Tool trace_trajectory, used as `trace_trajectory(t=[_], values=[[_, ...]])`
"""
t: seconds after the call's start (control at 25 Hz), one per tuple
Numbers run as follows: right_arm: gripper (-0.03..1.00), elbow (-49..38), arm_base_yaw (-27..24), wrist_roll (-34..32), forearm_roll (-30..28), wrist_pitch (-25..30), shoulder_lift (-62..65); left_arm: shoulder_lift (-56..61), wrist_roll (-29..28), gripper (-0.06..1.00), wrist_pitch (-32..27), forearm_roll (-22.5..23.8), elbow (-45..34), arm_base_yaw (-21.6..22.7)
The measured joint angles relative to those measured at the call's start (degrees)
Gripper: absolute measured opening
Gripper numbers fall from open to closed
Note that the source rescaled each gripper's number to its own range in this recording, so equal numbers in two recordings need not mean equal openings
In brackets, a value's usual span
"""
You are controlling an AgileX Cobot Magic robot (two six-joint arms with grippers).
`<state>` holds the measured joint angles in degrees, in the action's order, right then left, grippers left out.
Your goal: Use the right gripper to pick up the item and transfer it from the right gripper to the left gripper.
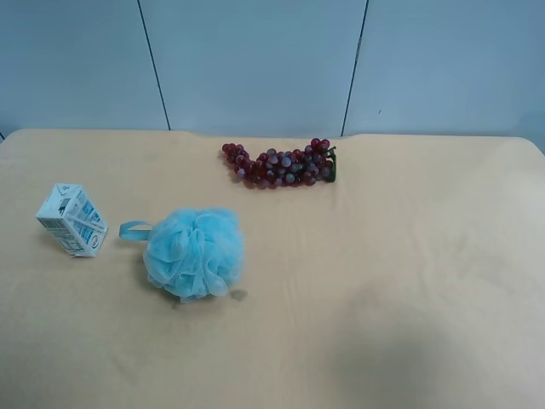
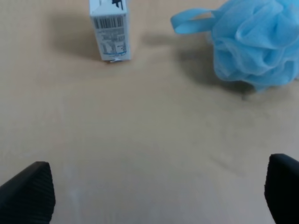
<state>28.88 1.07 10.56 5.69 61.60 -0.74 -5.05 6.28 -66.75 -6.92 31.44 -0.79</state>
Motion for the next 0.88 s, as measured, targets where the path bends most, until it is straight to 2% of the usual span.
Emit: trace_trajectory(t=[0.32, 0.72, 0.88], values=[[1.0, 0.0, 0.0, 0.0, 0.0, 0.0, 0.0, 2.5, -0.2, 0.79, 5.9, 1.4, -2.3, 0.0], [1.0, 0.0, 0.0, 0.0, 0.9, 0.0, 0.0, 3.8, -2.0, 0.79, 6.3, 2.6, -2.3, 0.0], [1.0, 0.0, 0.0, 0.0, 1.0, 0.0, 0.0, 5.2, -4.2, 0.79, 6.3, 3.9, -2.3, 2.8]])
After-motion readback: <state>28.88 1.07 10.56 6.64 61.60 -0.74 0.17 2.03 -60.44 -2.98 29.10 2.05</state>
